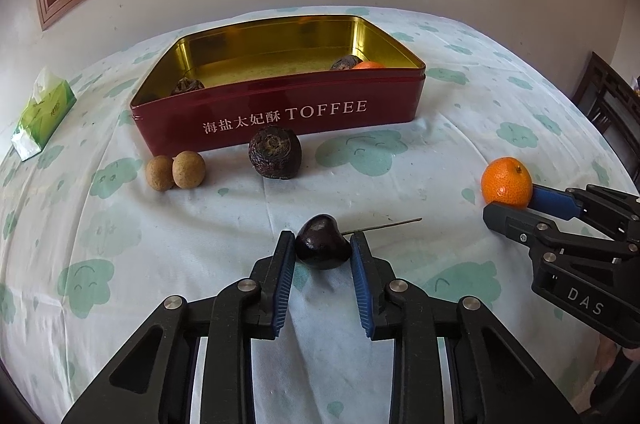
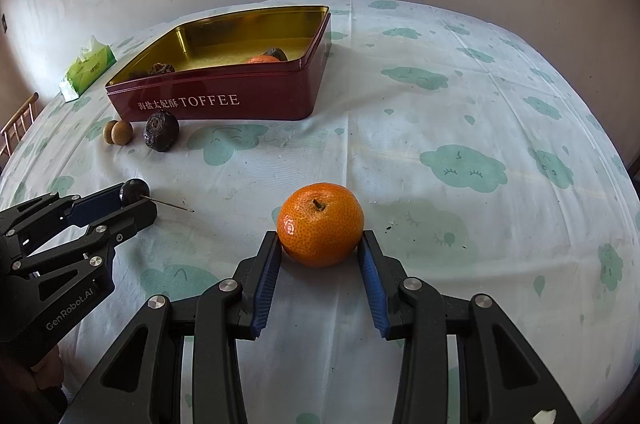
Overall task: Organize fruits
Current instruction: 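Close the left tool on the dark cherry, then hold the cherry in the left tool and tangerine in the right tool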
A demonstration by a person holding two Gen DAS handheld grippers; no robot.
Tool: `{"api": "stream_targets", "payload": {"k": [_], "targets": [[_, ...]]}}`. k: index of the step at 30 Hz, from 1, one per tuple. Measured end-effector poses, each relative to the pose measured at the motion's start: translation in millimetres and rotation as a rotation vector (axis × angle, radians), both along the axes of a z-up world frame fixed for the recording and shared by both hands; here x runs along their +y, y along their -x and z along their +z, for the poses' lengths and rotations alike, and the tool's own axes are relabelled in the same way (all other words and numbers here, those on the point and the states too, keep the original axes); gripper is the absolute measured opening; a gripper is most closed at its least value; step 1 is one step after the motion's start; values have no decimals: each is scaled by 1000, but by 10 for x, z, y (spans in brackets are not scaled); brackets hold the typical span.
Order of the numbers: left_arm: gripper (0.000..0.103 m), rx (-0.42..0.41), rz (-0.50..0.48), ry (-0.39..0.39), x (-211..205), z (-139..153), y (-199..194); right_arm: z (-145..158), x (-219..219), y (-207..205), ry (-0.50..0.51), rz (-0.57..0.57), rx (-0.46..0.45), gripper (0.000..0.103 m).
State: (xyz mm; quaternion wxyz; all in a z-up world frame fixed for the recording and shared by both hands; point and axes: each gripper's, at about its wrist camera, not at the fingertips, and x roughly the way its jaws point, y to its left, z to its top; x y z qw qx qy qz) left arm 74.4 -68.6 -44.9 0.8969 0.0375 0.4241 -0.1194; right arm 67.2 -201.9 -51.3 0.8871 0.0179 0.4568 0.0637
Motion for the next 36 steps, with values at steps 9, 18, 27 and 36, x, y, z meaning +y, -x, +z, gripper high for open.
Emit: {"api": "stream_targets", "payload": {"k": [9, 18, 27, 36], "targets": [[29, 7, 5, 3, 20, 9, 13, -1, 11, -13, 18, 3, -6, 37], [29, 8, 18, -4, 57, 14, 63, -6, 27, -14, 26, 3, -8, 37], [29, 9, 46, -9, 122, 13, 95, -14, 24, -18, 32, 1, -9, 37], [29, 0, 83, 0, 219, 33, 91, -8, 31, -12, 38, -1, -10, 37]]}}
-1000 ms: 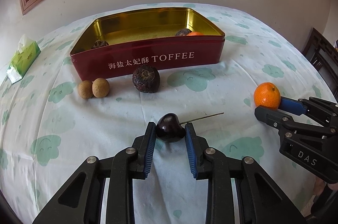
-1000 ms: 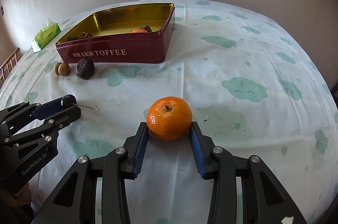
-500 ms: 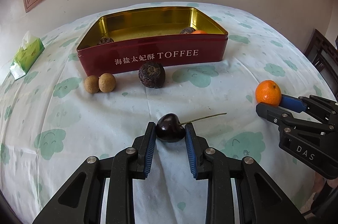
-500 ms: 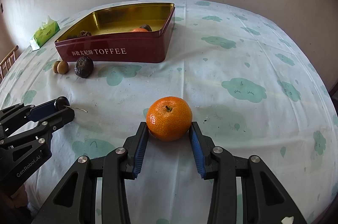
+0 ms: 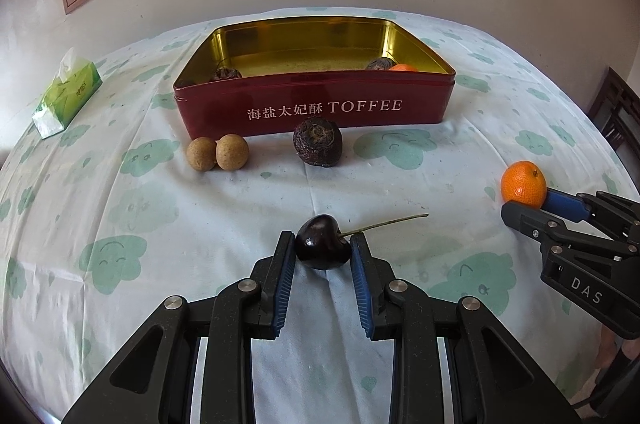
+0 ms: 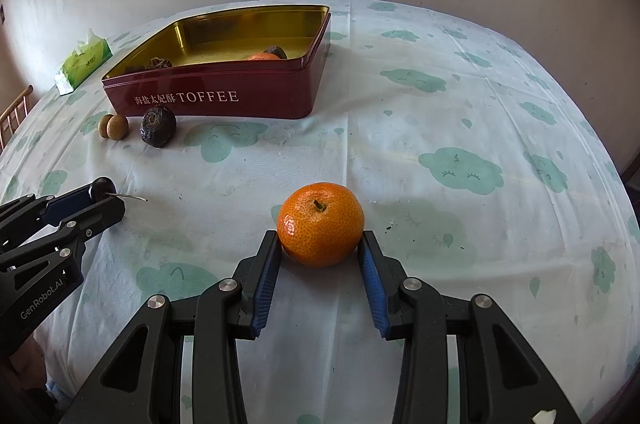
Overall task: Organize fruits
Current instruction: 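Hold the cherry in the left tool and tangerine in the right tool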
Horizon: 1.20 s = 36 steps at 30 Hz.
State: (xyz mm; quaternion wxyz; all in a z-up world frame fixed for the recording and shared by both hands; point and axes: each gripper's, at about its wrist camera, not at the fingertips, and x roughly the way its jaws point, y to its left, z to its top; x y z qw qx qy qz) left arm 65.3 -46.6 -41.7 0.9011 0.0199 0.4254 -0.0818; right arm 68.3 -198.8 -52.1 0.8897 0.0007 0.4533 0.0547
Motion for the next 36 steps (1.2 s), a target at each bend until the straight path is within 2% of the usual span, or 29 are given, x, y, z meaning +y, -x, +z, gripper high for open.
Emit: {"api": "stream_targets", "payload": {"k": [25, 36], "targets": [[29, -10, 67, 33, 236, 40, -26, 33, 54, -5, -15, -3, 15, 36], [29, -22, 76, 40, 321, 130, -102, 160, 127, -70, -32, 16, -8, 36]]}}
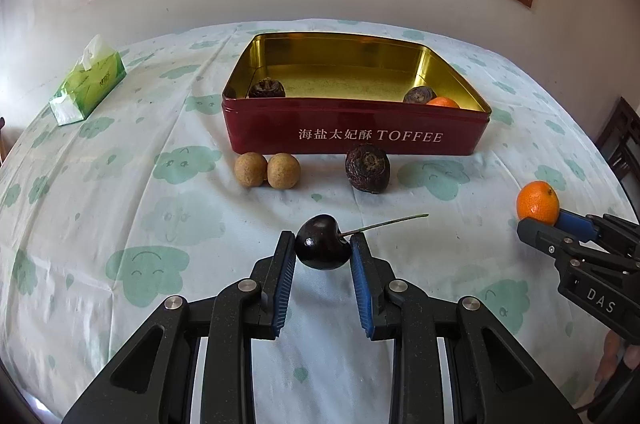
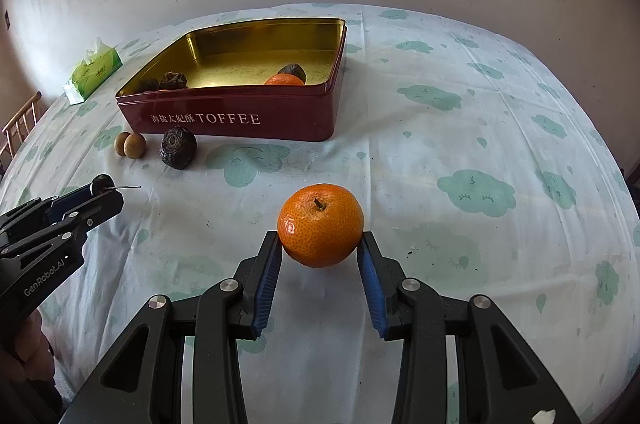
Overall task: Organize fruits
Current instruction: 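Carry the cherry and tangerine over the tin and lower them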
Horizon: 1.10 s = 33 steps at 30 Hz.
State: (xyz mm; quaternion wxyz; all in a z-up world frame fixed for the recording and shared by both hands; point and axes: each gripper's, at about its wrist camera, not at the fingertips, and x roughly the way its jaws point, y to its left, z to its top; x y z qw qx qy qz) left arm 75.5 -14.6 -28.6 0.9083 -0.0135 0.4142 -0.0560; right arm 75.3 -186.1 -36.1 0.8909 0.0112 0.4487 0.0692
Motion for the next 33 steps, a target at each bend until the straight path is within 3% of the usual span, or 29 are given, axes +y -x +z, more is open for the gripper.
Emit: {"api": "stream_targets", "payload": {"k": [21, 33], "targets": [[29, -70, 26, 19, 189, 392, -380, 509, 263, -318, -11, 67, -118, 36], [29, -62, 19, 4, 239, 429, -963, 423, 485, -833, -10, 111, -87, 36]]}}
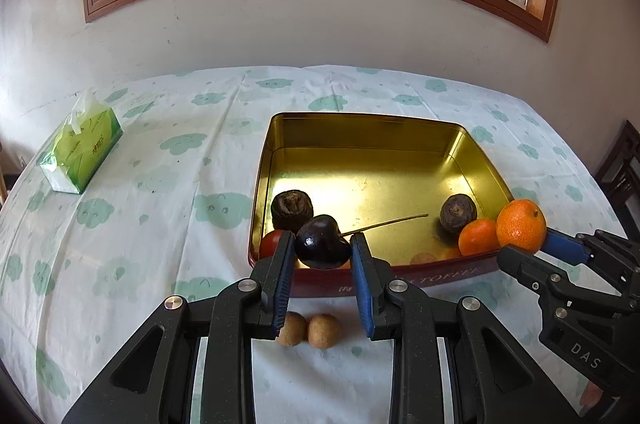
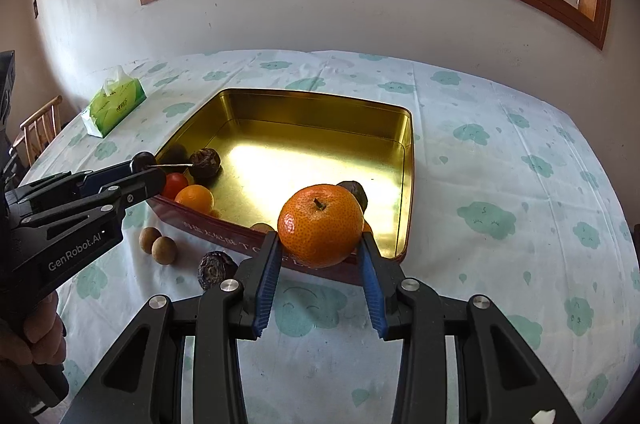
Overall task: Organize fruits
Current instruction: 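Carry the cherry and tangerine over the tin and lower them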
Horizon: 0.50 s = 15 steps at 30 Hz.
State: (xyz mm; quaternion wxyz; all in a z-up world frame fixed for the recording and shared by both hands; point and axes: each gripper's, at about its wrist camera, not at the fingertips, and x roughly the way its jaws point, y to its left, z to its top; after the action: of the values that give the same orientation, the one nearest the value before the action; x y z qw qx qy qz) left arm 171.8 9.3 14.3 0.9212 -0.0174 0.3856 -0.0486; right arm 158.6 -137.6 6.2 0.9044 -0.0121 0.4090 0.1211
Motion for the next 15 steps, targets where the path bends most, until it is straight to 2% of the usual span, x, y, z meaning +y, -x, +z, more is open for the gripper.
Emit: {"api": "stream_targets", "payload": {"k": [15], "targets": [[29, 46, -13, -30, -77, -194, -296, -150, 115, -325, 11, 9, 33, 36]]}}
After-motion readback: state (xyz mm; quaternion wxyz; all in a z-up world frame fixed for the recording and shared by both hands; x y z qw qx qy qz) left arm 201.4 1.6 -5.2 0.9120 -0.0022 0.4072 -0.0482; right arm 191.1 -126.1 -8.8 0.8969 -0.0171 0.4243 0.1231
